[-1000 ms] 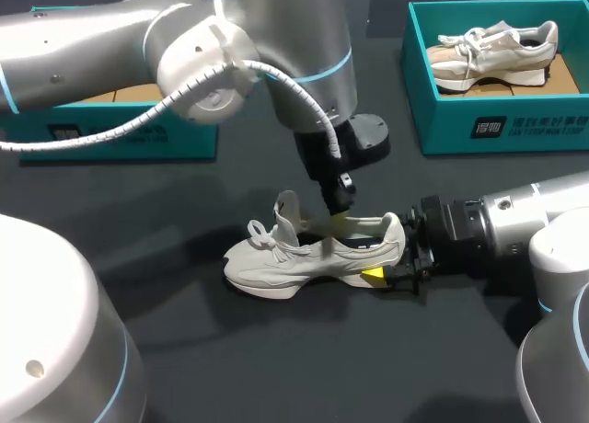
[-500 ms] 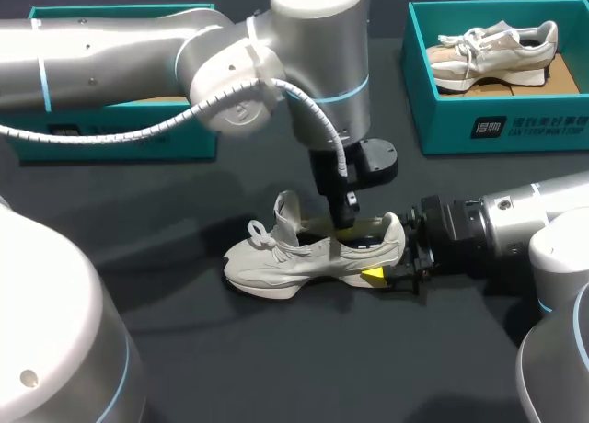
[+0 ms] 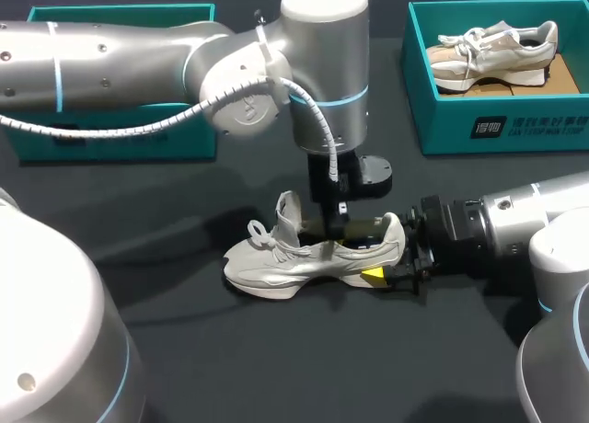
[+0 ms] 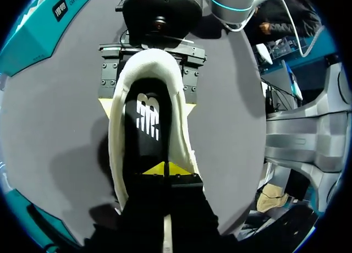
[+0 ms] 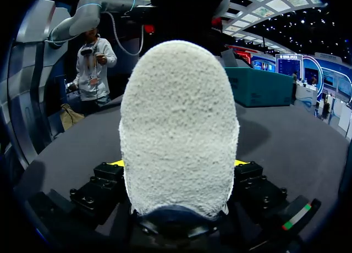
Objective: Take the shoe out of the shoebox, open the shoe tongue, remove and reinsert the insole, then place the shoe into the shoebox
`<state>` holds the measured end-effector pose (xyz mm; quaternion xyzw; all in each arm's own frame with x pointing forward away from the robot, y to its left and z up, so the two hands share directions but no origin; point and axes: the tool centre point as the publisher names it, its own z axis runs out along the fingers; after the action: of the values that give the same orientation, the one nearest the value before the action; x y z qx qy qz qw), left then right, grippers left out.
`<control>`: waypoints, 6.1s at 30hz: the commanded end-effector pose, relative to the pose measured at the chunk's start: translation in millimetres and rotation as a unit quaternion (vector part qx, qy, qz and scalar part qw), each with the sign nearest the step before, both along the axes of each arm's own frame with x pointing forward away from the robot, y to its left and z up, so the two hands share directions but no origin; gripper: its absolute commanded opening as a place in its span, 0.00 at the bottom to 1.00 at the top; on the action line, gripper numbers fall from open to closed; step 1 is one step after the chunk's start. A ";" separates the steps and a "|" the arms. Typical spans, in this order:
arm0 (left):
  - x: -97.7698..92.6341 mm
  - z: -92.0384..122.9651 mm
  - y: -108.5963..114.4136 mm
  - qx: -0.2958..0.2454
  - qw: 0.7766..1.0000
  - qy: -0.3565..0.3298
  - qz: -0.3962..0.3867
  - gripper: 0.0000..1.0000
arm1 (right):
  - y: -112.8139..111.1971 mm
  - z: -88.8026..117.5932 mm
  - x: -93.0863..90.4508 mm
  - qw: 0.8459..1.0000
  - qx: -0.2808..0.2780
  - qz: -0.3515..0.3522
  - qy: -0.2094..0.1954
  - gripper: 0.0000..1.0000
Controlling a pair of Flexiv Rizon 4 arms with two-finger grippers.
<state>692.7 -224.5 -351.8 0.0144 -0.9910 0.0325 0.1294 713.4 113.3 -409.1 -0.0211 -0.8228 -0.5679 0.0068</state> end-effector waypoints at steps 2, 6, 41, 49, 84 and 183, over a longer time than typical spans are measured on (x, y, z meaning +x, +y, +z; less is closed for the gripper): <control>-1.1 -5.2 4.7 0.001 1.000 0.002 -0.005 0.00 | 1.3 -0.2 -0.8 1.000 -0.001 -0.001 -0.001 0.00; -3.5 -6.5 8.6 0.003 1.000 0.009 -0.014 0.00 | 1.3 -0.2 -0.8 1.000 -0.001 -0.001 -0.001 0.00; -12.3 -60.5 -11.4 0.023 0.998 -0.061 -0.017 0.44 | 1.3 -0.2 -0.8 1.000 -0.001 -0.001 -0.001 0.00; -5.6 -73.4 -14.0 0.033 0.994 -0.102 -0.004 0.30 | 1.3 -0.2 -0.8 1.000 -0.001 -0.001 -0.001 0.00; 11.4 -11.6 21.7 -0.097 0.987 -0.020 0.123 0.00 | 1.3 -0.2 -0.8 1.000 -0.001 -0.001 -0.001 0.00; 23.1 8.1 -60.8 -0.259 0.922 -0.261 0.117 0.49 | 1.3 -0.2 -0.8 1.000 -0.001 -0.001 -0.001 0.00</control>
<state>713.7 -275.6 -337.2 0.0871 -0.9371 0.3083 -0.1386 713.4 113.2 -409.4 -0.0208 -0.8226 -0.5681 0.0070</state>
